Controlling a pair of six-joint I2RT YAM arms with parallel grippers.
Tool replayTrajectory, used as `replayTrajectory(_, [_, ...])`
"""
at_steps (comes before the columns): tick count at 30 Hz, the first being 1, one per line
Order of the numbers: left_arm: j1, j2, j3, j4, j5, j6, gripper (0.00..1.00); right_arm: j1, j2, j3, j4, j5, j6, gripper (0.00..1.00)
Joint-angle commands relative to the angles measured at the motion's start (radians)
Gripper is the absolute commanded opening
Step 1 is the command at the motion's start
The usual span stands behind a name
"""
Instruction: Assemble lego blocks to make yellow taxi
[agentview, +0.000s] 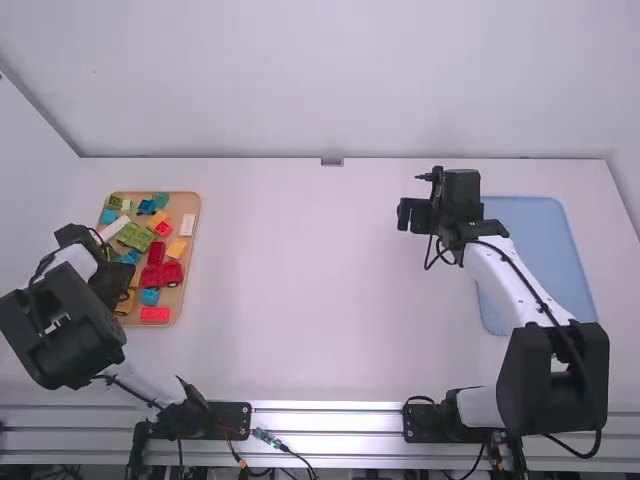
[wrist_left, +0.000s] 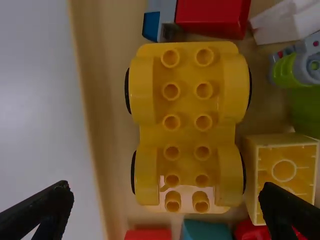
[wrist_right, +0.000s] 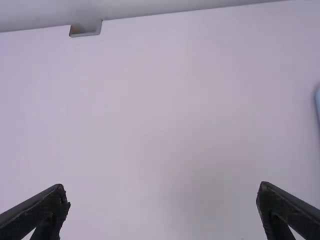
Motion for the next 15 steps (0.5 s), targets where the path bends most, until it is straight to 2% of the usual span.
replayTrajectory(1, [-0.003, 0.005, -0.027, 0.005, -0.013, 0.008, 0.99, 0.003, 0.004, 0.019, -0.001, -0.002, 0.002, 0.99])
replayTrajectory(15, [-0.002, 0.005, -0.06, 0.009, -0.057, -0.013, 0.99, 0.002, 0.004, 0.019, -0.002, -0.003, 0.002, 0.99])
